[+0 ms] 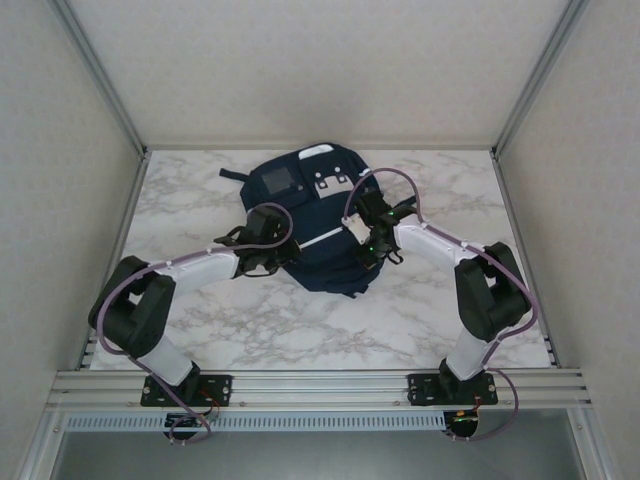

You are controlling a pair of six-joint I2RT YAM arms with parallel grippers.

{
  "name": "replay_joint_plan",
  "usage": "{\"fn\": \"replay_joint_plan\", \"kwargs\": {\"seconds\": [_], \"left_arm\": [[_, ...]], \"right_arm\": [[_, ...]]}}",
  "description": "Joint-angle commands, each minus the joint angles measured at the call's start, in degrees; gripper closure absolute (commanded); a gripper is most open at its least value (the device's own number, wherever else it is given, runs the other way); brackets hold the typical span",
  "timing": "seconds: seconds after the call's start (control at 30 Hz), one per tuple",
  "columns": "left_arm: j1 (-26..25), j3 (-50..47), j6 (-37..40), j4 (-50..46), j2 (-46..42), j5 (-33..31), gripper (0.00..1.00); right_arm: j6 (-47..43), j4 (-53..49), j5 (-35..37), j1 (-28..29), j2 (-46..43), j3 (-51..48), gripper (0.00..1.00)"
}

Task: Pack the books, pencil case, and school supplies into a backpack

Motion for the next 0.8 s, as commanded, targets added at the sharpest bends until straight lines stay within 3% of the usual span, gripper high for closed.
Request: {"fn": "replay_joint_plan", "kwargs": {"seconds": [0.0, 0.2, 0.53, 0.67, 0.77], "left_arm": [[5.9, 0.0, 8.7, -13.5, -3.6, -7.5, 1.0], [13.2, -0.8, 14.3, -14.7, -7.0, -13.7, 1.0], [22.0, 5.0, 16.2, -12.6, -0.8, -8.7, 1.0], [22.2, 5.1, 16.1, -12.3, -1.4, -6.1, 1.0], [22.1, 4.2, 16.5, -12.8, -1.8, -6.1, 1.0]], "right_arm": [[-0.9, -7.2, 6.7, -1.7, 1.1, 0.4, 1.0], [-1.0, -8.0, 6.6, -2.5, 1.5, 2.4, 1.0], [-4.4, -4.6, 4.1, -2.5, 3.1, 4.1, 1.0], [-8.2, -1.4, 1.7, -2.5, 3.9, 4.2, 1.0], [-12.8, 2.6, 6.0, -2.5, 4.4, 3.8, 1.0]]}}
